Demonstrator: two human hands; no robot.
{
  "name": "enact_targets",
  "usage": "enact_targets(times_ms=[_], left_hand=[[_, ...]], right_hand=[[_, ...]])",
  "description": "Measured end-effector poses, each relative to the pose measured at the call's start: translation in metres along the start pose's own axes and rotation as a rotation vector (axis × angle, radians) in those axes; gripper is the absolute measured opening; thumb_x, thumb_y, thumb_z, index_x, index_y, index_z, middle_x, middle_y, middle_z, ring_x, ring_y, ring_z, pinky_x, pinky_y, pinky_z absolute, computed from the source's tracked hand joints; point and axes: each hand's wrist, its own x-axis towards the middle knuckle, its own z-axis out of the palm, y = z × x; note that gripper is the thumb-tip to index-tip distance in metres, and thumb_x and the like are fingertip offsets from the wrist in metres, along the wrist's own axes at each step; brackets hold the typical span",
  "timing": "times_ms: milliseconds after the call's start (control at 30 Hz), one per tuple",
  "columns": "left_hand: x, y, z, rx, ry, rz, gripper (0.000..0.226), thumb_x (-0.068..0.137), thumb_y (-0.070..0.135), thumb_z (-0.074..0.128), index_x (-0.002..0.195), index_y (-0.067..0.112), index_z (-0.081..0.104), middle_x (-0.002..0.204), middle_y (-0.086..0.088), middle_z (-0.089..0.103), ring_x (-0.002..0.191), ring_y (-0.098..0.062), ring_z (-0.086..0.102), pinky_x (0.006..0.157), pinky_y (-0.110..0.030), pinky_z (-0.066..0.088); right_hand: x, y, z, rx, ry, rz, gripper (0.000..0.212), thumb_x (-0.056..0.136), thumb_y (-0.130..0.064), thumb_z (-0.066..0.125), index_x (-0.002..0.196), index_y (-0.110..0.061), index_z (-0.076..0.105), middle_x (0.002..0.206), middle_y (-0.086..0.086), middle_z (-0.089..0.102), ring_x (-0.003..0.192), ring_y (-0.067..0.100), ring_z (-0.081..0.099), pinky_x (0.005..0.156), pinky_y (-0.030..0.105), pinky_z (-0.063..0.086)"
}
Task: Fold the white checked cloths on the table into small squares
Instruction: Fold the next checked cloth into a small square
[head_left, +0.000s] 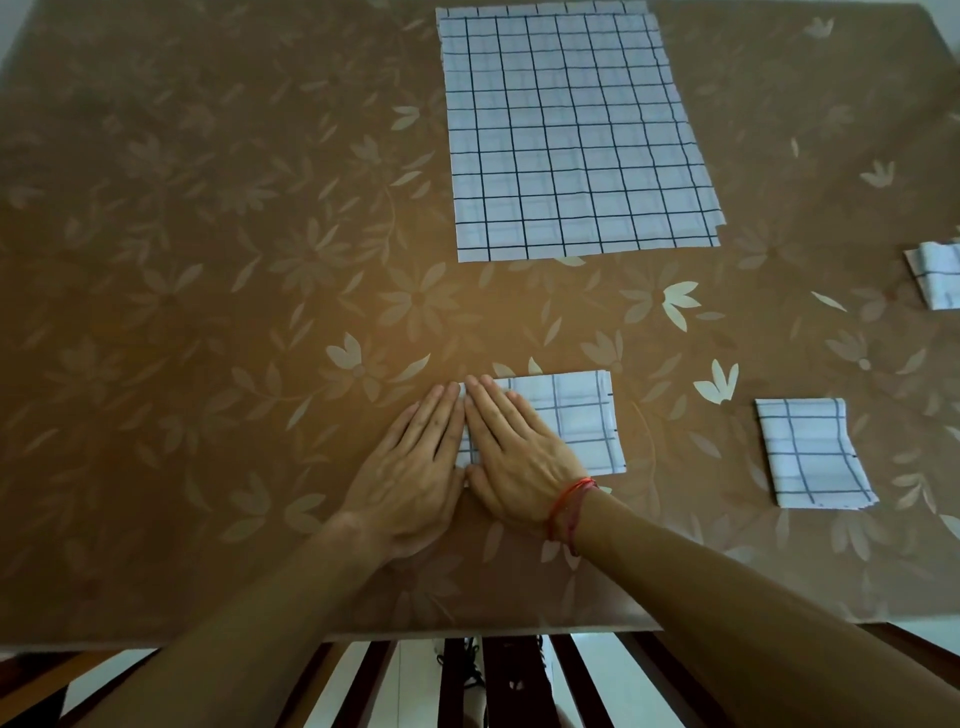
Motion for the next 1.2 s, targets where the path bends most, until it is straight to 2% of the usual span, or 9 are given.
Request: enact_targets(times_ms=[133,300,400,500,700,800,1067,1133,1200], left_hand=[[0.000,0.001,-0.003,0.012,-0.012,-0.005,0.062,0.102,0.033,0.014,0.150,-0.005,0.017,0.160,-0.021,0.011,0.150,-0.029,0.006,0.120,-0.045,0.019],[0.002,0.003,-0.005,0.031,-0.039,-0.006,0.063,0.102,0.036,0.021,0.149,-0.006,0.022,0.159,-0.022,0.016,0.149,-0.030,0.011,0.119,-0.043,0.017],[0.000,0.003,-0.007,0.032,-0.069,-0.030,0.063,0.101,0.034,0.022,0.151,-0.004,0.017,0.161,-0.020,0.010,0.150,-0.027,0.005,0.120,-0.041,0.012],[0.001,0.004,-0.011,0.028,-0.093,-0.039,0.065,0.100,0.038,0.015,0.152,-0.001,0.012,0.162,-0.016,0.004,0.150,-0.025,-0.001,0.120,-0.040,0.008],[0.003,0.008,-0.015,0.018,-0.120,-0.071,0.067,0.099,0.039,0.014,0.152,0.000,0.013,0.162,-0.015,0.004,0.150,-0.024,0.000,0.119,-0.039,0.006],[0.004,0.010,-0.020,0.029,-0.131,-0.091,0.066,0.097,0.038,0.021,0.151,-0.001,0.021,0.161,-0.016,0.013,0.150,-0.026,0.009,0.117,-0.038,0.008],[0.007,0.016,-0.025,-0.004,-0.157,-0.133,0.067,0.094,0.036,0.024,0.150,0.000,0.023,0.160,-0.016,0.016,0.149,-0.025,0.011,0.118,-0.036,0.005],[0.008,0.017,-0.026,-0.045,-0.137,-0.130,0.066,0.097,0.036,0.025,0.152,0.003,0.010,0.162,-0.012,0.002,0.150,-0.022,-0.002,0.121,-0.034,-0.001],[0.009,0.017,-0.027,-0.079,-0.162,-0.131,0.067,0.101,0.034,0.028,0.151,0.006,-0.008,0.158,-0.007,-0.019,0.148,-0.019,-0.018,0.121,-0.034,-0.008]], right_hand=[[0.001,0.003,0.002,-0.001,-0.029,0.001,0.069,0.095,-0.044,0.025,0.147,0.002,0.027,0.156,0.019,0.019,0.147,0.030,0.013,0.118,0.046,0.021],[-0.006,0.017,-0.001,-0.027,-0.049,0.016,0.075,0.096,-0.054,0.025,0.150,-0.003,0.021,0.158,0.020,0.012,0.147,0.031,0.008,0.120,0.047,0.014],[-0.023,0.039,-0.007,-0.058,-0.092,0.044,0.075,0.097,-0.054,0.021,0.151,-0.003,0.015,0.158,0.019,0.007,0.148,0.030,0.004,0.119,0.047,0.015],[-0.050,0.076,-0.017,-0.099,-0.136,0.090,0.073,0.099,-0.053,0.014,0.152,-0.003,0.008,0.159,0.017,0.002,0.148,0.030,0.001,0.119,0.048,0.017],[-0.072,0.102,-0.029,-0.146,-0.210,0.148,0.074,0.098,-0.055,0.003,0.151,-0.003,0.003,0.160,0.014,-0.001,0.148,0.026,0.000,0.120,0.045,0.014],[-0.070,0.098,-0.033,-0.130,-0.238,0.156,0.075,0.097,-0.056,0.004,0.151,-0.004,0.003,0.160,0.014,0.000,0.148,0.026,0.000,0.120,0.044,0.012],[-0.062,0.091,-0.051,-0.024,-0.283,0.217,0.080,0.092,-0.057,0.025,0.152,-0.007,0.007,0.161,0.010,0.004,0.149,0.024,0.002,0.121,0.041,0.003],[-0.055,0.090,-0.058,-0.009,-0.264,0.220,0.084,0.086,-0.058,0.036,0.152,-0.010,0.015,0.159,0.010,0.014,0.146,0.026,0.014,0.121,0.041,0.008],[-0.044,0.087,-0.070,0.003,-0.260,0.236,0.086,0.078,-0.055,0.051,0.149,-0.016,0.022,0.152,0.005,0.025,0.135,0.026,0.031,0.116,0.040,0.021]])
